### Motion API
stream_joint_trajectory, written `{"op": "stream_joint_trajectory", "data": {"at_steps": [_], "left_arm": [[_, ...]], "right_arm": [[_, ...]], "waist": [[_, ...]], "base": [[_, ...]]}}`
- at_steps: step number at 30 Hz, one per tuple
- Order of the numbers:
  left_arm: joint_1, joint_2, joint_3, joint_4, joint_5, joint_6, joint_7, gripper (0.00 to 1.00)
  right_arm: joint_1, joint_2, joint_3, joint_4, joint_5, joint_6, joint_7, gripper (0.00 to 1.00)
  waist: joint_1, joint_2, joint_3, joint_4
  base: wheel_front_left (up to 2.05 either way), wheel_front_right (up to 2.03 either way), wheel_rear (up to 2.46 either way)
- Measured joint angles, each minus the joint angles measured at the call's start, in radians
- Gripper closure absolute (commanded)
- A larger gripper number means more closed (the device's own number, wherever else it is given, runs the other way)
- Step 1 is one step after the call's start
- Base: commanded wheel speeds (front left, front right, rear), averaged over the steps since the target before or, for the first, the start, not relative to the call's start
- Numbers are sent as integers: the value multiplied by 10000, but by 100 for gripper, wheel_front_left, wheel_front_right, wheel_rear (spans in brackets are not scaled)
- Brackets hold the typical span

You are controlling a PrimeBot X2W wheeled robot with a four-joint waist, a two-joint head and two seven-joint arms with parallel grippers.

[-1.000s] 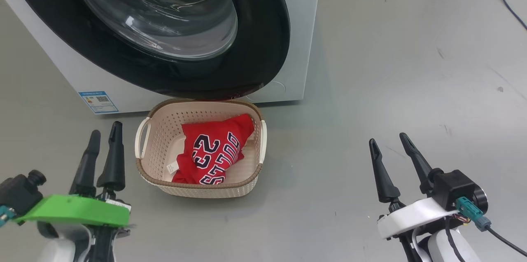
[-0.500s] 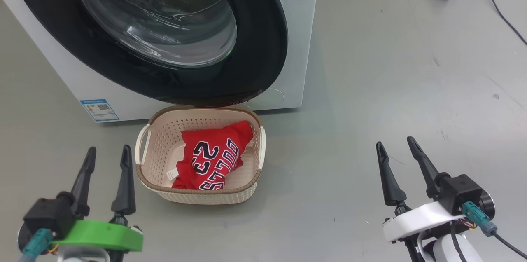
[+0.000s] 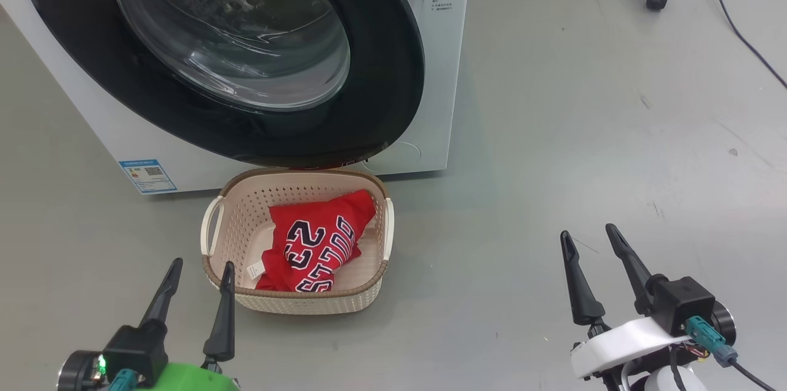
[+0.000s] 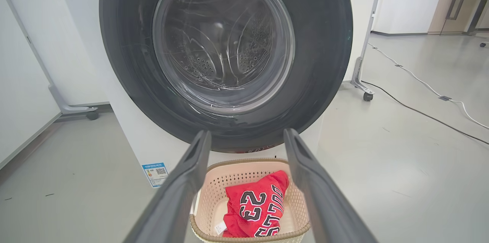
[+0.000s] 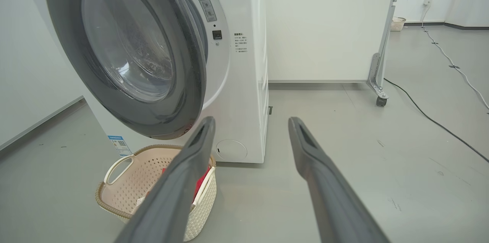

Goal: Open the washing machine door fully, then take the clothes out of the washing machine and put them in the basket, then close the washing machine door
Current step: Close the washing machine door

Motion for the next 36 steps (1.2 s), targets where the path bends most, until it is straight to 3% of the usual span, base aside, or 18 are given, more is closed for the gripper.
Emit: {"op": "stream_joint_trajectory", "data": {"at_steps": [6, 29, 32, 33, 36], "left_arm": [[22, -305, -12, 61, 96, 88, 0, 0], [126, -627, 6, 211, 282, 165, 2, 0], [129, -667, 4, 219, 284, 165, 0, 0], [132, -677, 0, 222, 284, 165, 2, 0], [147, -679, -4, 242, 399, 165, 0, 0]], "right_arm": [[8, 38, 6, 27, 0, -25, 0, 0], [130, 59, 46, 69, 29, -25, 0, 0], [130, 63, 79, 75, 29, -25, 0, 79], [131, 69, 82, 75, 29, -25, 0, 100], [131, 73, 75, 75, 33, -25, 0, 100]], "waist": [[0, 0, -56, 0], [0, 0, -159, 13], [0, 0, -176, 21], [0, 0, -183, 24], [0, 0, -207, 35]], "base": [[0, 0, 0], [0, 0, 0], [0, 0, 0], [0, 0, 0], [0, 0, 0]]}}
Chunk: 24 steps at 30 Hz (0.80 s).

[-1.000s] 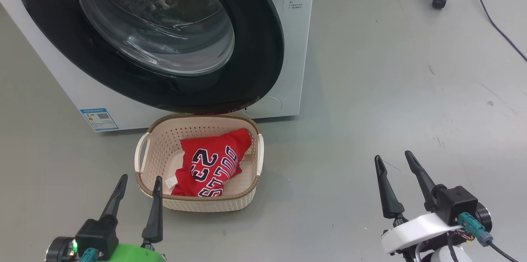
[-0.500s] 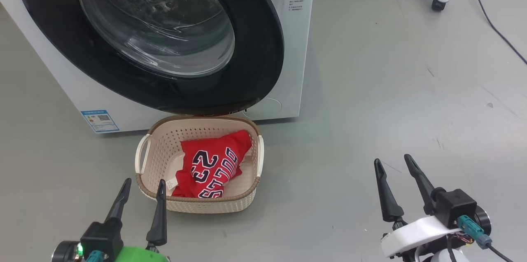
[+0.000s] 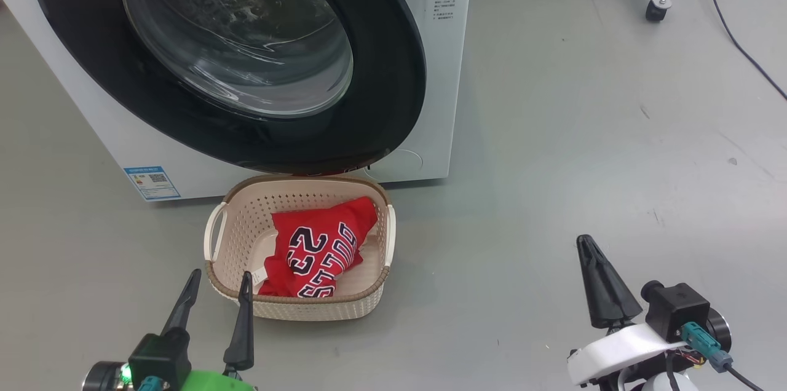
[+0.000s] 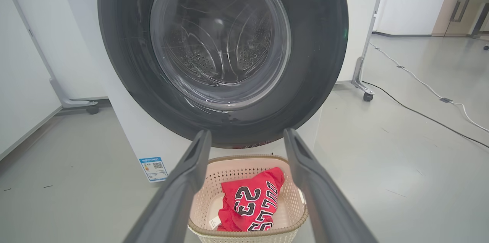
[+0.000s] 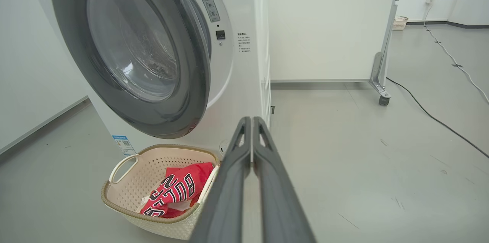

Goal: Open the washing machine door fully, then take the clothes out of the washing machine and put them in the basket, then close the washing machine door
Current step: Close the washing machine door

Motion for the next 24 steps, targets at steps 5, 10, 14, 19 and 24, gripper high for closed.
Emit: {"op": "stream_joint_trajectory", "data": {"at_steps": [5, 10, 14, 19, 24], "left_arm": [[15, -33, -15, 13, 61, 2, 0, 0], [15, -71, -31, -4, 132, 2, 0, 0], [13, -130, -176, -31, 205, 2, 0, 0], [-1, -157, -249, -48, 259, 0, 0, 0], [-44, -194, -360, -119, 316, -8, 0, 0]], "right_arm": [[1, 0, -12, 2, 2, 2, 0, 100], [1, 2, -12, 8, 2, 46, 0, 100], [-12, 2, -59, 4, -2, 102, 0, 100], [-111, -104, -59, 31, -65, 184, 0, 100], [-500, -213, -59, 42, -134, 278, 0, 100]], "waist": [[0, 0, -25, 42], [0, 0, -16, 119], [0, 0, 45, 293], [0, 0, 125, 557], [0, 0, 251, 886]], "base": [[0, 0, 0], [0, 0, 0], [0, 0, 0], [0, 0, 0], [0, 0, 0]]}}
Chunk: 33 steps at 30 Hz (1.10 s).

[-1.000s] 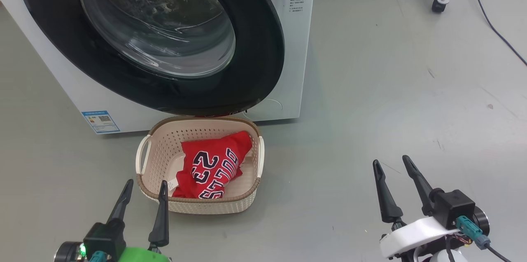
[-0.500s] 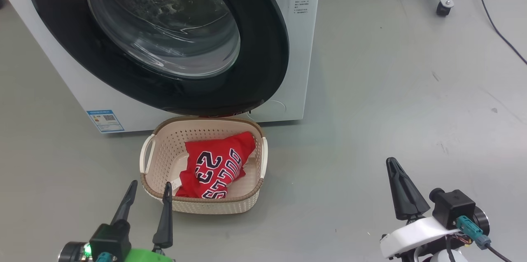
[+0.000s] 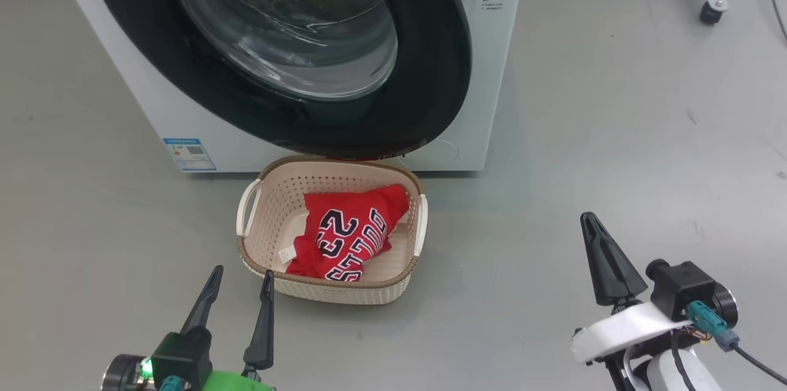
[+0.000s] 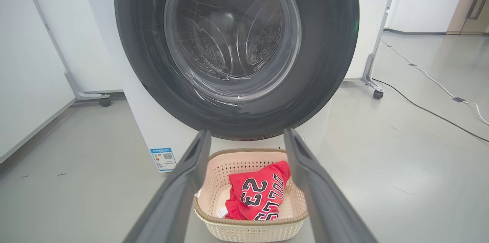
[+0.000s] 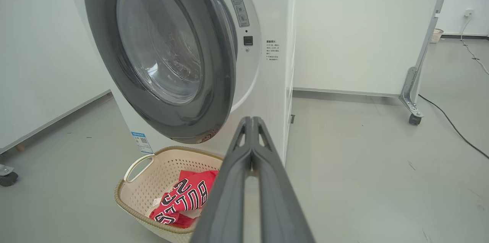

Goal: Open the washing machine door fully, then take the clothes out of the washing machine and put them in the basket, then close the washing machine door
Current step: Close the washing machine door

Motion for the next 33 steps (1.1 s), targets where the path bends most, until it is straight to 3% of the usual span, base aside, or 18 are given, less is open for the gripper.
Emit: {"op": "stream_joint_trajectory", "data": {"at_steps": [17, 33], "left_arm": [[-675, -257, -328, -433, 125, -309, 0, 0], [-1424, -585, -330, -819, 125, -362, -2, 0]], "right_arm": [[-2408, -447, 579, 424, -431, 364, 29, 100], [-5637, -926, 696, 1208, -485, 529, 907, 100]], "waist": [[0, 0, 941, 1359], [0, 0, 2494, 2325]], "base": [[0, 0, 0], [0, 0, 0]]}}
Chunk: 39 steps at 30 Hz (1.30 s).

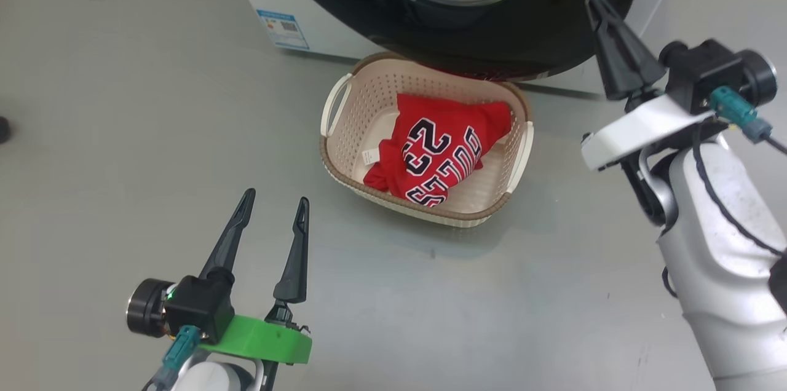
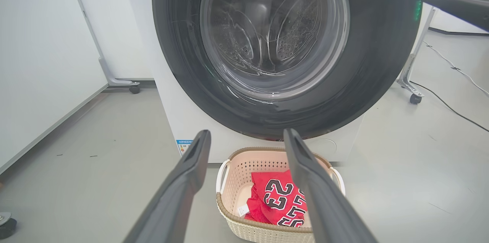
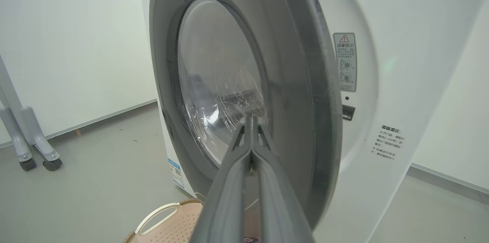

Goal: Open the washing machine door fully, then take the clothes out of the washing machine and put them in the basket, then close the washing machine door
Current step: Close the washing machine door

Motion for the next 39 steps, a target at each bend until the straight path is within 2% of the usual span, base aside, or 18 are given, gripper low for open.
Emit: {"op": "stream_joint_trajectory", "data": {"at_steps": [11, 24, 34, 39], "left_arm": [[-319, -63, -96, -19, 0, -119, 0, 0], [-434, -94, -105, 12, 56, -134, 0, 0], [-549, -123, -293, 27, 54, -174, 0, 0], [-586, -127, -299, -15, -6, -173, 0, 0]], "right_arm": [[-1608, -322, -224, 1001, 207, 31, 249, 100], [-2575, -449, -290, 1965, 387, 88, 244, 100], [-3706, -1237, -500, 2587, 376, 130, 332, 100], [-4237, -1296, -462, 2897, 370, 132, 422, 100]], "waist": [[0, 0, 655, 420], [0, 0, 824, 494], [0, 0, 1024, 795], [0, 0, 1230, 947]], "base": [[0, 0, 0], [0, 0, 0], [0, 0, 0], [0, 0, 0]]}}
